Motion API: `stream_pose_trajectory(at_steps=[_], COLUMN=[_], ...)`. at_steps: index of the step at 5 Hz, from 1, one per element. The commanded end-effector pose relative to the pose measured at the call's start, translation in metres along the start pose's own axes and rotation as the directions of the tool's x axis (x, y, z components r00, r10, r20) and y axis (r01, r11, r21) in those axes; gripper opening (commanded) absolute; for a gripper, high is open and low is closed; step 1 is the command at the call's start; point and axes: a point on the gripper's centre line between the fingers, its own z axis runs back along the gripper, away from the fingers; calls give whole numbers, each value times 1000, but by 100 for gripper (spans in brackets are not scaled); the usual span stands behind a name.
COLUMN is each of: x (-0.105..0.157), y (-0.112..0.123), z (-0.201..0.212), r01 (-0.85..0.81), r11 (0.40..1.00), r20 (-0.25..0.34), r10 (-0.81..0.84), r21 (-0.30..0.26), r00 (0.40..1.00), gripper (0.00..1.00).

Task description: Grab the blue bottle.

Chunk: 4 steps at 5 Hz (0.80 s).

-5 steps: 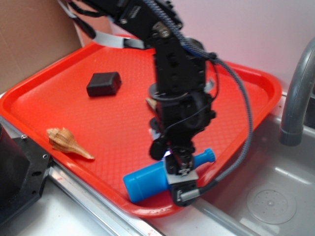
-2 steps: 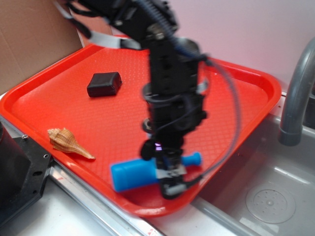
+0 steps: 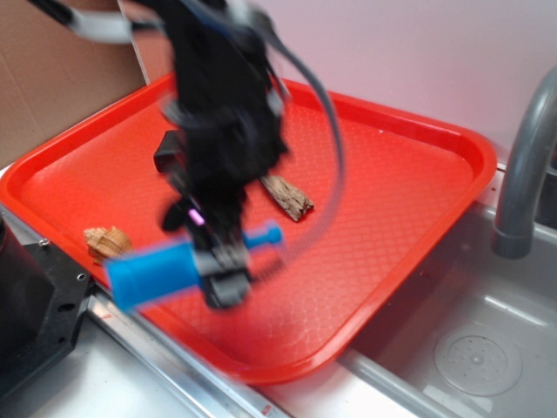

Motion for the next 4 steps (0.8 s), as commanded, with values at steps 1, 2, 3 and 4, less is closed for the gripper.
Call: stream_pose_trajectory(at_steps=[1,2,3,4], x=[-18,-21,-25,-25], y=[32,53,72,84], z=[107,126,134,127], r01=[-170,-288,-383,-464], r11=[983,952,922,886], r20=[271,244,238,156], r10=[147,257,360,457], r21=[65,100,60,15], r00=[951,935,902,876], gripper=[0,0,0,0])
